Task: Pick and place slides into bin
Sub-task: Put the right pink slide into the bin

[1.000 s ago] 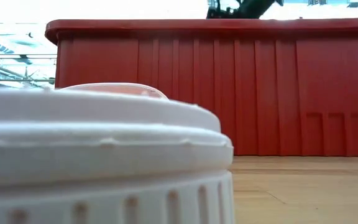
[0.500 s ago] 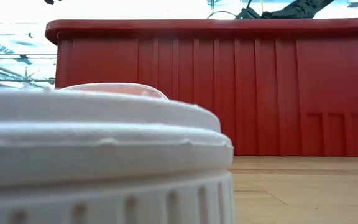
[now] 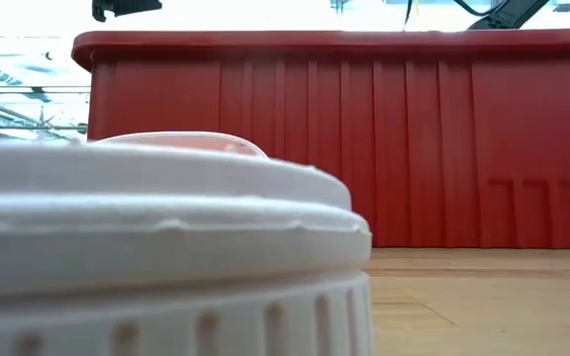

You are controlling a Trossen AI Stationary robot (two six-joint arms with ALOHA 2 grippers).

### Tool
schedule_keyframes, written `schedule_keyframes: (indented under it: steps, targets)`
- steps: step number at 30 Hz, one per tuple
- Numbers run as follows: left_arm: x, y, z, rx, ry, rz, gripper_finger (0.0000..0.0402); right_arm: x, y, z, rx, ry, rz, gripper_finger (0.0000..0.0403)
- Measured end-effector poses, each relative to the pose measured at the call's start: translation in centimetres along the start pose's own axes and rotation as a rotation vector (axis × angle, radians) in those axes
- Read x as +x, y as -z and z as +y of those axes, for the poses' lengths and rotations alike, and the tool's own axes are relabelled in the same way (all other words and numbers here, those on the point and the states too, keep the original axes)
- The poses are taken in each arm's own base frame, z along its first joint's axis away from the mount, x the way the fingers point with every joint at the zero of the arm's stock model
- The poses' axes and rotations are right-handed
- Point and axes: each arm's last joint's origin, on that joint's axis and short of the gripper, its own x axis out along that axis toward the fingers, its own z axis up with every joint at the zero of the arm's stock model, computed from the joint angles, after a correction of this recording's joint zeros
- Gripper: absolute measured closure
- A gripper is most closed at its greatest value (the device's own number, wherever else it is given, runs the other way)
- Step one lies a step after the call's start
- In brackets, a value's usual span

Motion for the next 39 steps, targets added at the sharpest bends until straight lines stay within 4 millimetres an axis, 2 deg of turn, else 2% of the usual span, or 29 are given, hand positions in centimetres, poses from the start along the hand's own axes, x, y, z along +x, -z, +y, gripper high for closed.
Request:
schedule_keyframes:
  steps: [9,19,25,32,39]
  targets:
    - [0.6,0.0,0.2,0.002,0.019,-0.024,0.0215,0.4,0.5,-0.6,-0.009,-0.029,-0.004,0.04]
    - [0.5,-0.1,0.1,0.002,0.034,-0.029,0.0215,2.4,1.5,0.3,-0.022,-0.06,0.066,0.0399]
    - [0.5,-0.1,0.1,-0.002,0.034,-0.028,0.0215,2.6,1.6,0.4,-0.015,-0.061,0.072,0.0393]
    - [0.5,-0.1,0.1,-0.01,0.035,-0.028,0.0215,2.6,1.6,0.4,-0.005,-0.059,0.073,0.0362]
    - [0.5,-0.1,0.1,-0.018,0.035,-0.026,0.0215,2.5,1.5,0.4,0.001,-0.06,0.071,0.0307]
